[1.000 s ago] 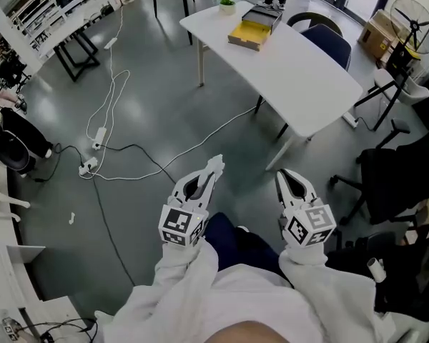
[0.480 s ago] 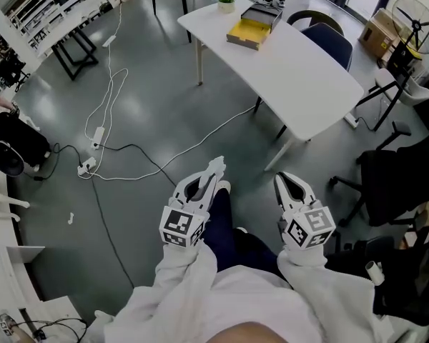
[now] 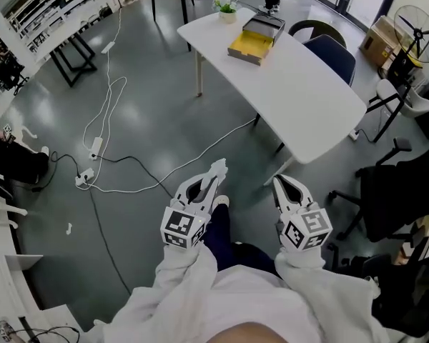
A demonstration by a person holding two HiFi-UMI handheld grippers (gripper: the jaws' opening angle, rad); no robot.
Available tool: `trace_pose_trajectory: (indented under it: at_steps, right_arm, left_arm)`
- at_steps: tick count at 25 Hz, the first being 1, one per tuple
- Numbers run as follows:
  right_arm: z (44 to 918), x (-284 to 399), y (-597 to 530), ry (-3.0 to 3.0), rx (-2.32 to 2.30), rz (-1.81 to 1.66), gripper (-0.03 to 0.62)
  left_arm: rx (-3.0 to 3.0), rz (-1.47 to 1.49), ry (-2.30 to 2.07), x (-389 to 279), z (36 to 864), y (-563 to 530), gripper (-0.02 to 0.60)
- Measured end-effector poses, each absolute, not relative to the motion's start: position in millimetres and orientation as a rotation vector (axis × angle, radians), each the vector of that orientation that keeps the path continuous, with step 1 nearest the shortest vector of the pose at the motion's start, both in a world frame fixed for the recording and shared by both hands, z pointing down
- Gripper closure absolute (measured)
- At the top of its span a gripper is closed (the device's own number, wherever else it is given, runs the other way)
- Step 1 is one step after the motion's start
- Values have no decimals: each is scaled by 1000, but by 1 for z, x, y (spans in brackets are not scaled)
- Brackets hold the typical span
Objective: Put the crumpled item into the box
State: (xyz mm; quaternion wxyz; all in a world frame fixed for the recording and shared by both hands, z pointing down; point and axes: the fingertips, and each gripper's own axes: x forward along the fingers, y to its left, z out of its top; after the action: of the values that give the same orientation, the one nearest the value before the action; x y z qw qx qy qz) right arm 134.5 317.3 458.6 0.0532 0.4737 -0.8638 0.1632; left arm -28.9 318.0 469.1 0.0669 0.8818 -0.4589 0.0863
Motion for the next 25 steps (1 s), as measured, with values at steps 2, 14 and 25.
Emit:
trace_pose_trajectory:
  at_steps: [2, 14, 25]
  right_arm:
    - [457, 133, 299, -2626, 1447, 494, 551]
    - [448, 102, 203, -2636, 1440, 484, 551]
    - [448, 88, 145, -2591, 1521, 499, 551]
  left_arm:
    - [2667, 254, -1379, -30, 466, 300, 531]
    - [2692, 243, -1367, -53, 454, 200, 531]
    - [2738, 236, -1278, -65, 454, 131, 531]
